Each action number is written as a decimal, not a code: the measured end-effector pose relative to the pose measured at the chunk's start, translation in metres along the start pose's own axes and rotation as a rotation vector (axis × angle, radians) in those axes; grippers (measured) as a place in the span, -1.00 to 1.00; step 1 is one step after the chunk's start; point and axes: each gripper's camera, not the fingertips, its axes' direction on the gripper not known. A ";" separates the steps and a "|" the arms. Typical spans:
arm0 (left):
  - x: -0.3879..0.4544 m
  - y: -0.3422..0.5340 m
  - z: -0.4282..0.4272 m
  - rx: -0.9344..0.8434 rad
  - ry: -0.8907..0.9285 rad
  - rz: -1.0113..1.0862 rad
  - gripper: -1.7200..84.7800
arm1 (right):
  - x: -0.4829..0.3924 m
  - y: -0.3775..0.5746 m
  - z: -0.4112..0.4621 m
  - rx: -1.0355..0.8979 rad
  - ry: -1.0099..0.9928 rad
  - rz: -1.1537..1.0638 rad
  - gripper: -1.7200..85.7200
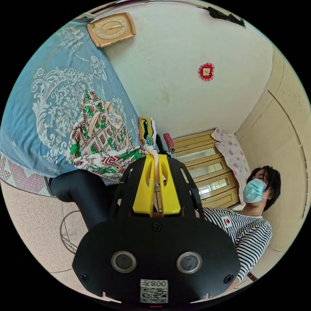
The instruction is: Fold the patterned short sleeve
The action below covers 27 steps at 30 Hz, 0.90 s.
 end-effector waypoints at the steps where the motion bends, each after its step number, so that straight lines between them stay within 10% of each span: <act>1: -0.002 -0.011 0.005 -0.001 -0.003 0.001 -0.91 | 0.010 -0.019 0.009 0.002 0.006 0.002 -0.95; 27: -0.200 -0.353 0.170 0.051 -0.160 -0.257 -0.86 | 0.321 -0.356 0.304 -0.168 0.136 0.236 -0.95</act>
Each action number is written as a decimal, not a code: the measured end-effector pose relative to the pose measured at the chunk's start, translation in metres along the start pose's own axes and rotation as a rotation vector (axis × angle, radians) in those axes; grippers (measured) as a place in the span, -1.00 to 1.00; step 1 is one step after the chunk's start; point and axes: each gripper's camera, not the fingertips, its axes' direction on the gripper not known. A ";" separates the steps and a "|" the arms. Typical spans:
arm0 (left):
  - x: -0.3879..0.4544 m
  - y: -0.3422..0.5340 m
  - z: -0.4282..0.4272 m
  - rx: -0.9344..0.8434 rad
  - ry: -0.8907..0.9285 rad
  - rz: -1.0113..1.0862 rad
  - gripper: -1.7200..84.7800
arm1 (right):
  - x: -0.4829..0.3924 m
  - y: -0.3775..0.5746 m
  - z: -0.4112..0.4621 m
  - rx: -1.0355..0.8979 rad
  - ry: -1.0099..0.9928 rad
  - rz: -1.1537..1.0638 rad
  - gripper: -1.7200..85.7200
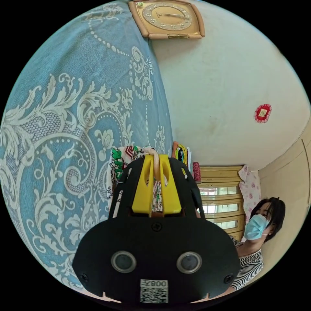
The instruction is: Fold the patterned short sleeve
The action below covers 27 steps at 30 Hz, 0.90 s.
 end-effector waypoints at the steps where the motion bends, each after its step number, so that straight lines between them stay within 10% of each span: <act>1: -0.001 -0.004 0.002 0.004 -0.006 -0.002 -0.86 | 0.006 -0.008 0.008 0.001 -0.013 0.011 -0.95; 27: 0.117 -0.036 0.075 0.207 -0.187 0.325 -0.79 | -0.042 -0.026 0.091 0.200 -0.198 0.041 -0.82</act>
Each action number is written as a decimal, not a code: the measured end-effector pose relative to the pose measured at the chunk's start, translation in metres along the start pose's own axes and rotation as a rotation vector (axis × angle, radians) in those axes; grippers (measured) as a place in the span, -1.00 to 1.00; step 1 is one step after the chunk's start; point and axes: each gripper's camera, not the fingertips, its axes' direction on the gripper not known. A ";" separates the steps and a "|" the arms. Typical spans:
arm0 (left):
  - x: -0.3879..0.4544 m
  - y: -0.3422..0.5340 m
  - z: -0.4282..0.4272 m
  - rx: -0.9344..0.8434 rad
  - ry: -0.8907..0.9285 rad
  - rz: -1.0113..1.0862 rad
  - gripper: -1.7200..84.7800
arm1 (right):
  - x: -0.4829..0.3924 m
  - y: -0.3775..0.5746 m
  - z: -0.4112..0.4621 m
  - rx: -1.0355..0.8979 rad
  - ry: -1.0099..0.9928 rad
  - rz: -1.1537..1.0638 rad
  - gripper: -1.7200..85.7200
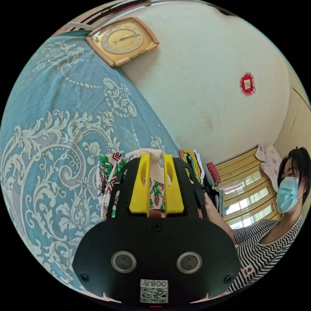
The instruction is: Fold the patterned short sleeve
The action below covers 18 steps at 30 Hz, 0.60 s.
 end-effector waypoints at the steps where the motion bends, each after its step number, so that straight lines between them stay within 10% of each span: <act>1: 0.004 -0.001 0.000 0.007 -0.015 0.009 -0.79 | -0.027 0.005 0.016 -0.022 0.075 -0.062 -0.82; 11: 0.074 -0.029 0.060 -0.168 -0.220 0.206 -0.79 | -0.174 0.029 0.201 -0.188 0.816 -0.436 -0.91; 18: 0.103 -0.047 0.138 -0.381 -0.545 0.349 -0.88 | -0.210 0.047 0.239 -0.160 0.898 -0.478 -0.94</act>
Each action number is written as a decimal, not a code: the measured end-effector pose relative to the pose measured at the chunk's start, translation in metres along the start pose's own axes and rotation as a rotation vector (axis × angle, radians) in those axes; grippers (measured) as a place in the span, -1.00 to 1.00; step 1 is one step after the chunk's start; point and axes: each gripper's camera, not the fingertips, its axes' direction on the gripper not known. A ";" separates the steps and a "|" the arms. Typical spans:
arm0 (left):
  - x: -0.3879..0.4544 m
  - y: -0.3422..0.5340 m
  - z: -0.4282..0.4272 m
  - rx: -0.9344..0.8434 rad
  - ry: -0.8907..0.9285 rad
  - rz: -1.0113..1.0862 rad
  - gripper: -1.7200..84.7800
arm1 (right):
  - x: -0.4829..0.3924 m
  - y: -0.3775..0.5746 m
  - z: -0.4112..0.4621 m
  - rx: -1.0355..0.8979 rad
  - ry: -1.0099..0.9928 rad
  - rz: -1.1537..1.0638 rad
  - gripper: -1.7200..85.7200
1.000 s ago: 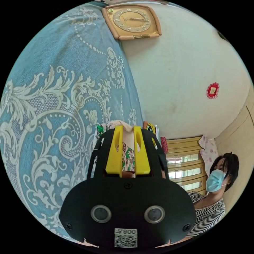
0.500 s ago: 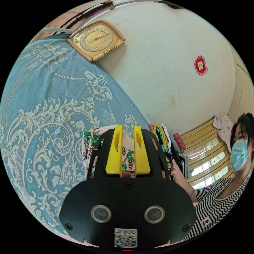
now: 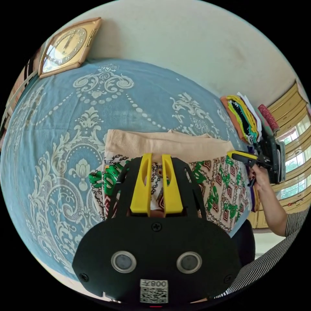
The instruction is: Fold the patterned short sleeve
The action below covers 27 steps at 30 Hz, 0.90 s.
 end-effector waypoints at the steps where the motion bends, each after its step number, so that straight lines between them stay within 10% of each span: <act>1: 0.003 -0.001 -0.002 0.016 -0.007 0.014 -0.89 | -0.004 -0.001 -0.004 0.004 -0.007 -0.003 -0.94; 27: 0.034 -0.027 -0.075 0.120 -0.009 0.001 -0.91 | -0.032 -0.011 -0.113 0.102 -0.095 0.068 -0.95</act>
